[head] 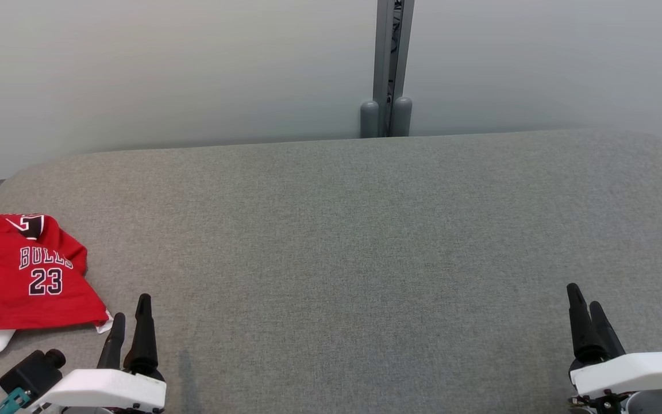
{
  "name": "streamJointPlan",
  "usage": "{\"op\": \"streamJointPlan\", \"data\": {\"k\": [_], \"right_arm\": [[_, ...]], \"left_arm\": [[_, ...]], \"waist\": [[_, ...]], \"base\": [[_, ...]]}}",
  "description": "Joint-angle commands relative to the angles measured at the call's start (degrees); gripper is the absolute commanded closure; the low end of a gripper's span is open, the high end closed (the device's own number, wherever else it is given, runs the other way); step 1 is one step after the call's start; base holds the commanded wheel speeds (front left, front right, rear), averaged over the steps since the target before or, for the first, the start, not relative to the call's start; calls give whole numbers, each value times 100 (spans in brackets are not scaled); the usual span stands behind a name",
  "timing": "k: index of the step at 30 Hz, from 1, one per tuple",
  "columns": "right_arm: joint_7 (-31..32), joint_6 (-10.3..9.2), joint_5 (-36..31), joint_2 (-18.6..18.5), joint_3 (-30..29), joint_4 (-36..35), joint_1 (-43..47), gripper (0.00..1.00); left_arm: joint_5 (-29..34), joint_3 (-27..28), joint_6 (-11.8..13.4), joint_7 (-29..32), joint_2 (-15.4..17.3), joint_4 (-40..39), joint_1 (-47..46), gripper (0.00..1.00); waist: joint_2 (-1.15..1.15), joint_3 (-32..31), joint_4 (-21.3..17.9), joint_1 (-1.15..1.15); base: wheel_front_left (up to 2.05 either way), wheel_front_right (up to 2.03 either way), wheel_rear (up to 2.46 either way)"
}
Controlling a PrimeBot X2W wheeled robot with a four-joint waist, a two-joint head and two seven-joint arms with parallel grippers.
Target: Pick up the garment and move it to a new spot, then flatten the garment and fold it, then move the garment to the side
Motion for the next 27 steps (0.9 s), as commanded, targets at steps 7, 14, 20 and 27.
{"op": "streamJointPlan", "data": {"k": [7, 14, 20, 27], "right_arm": [[-181, 7, -632, -44, 18, -5, -115, 0], [-297, 8, -1168, -36, 1, -39, -116, 0], [-392, 8, -1607, -30, 9, -40, -135, 0], [-503, 9, -2159, -30, 65, -27, -151, 0]], "left_arm": [[627, -38, 70, -157, 54, 5, -57, 0], [1135, -69, 114, -277, 59, 6, -39, 0], [1571, -93, 157, -370, 64, -33, -37, 0], [2057, -140, 224, -479, 87, -6, -54, 0]], "waist": [[0, 6, 8, 0], [0, 15, 9, 0], [0, 22, 5, 0], [0, 33, -4, 0]], "base": [[0, 0, 0], [0, 0, 0], [0, 0, 0], [0, 0, 0]]}}
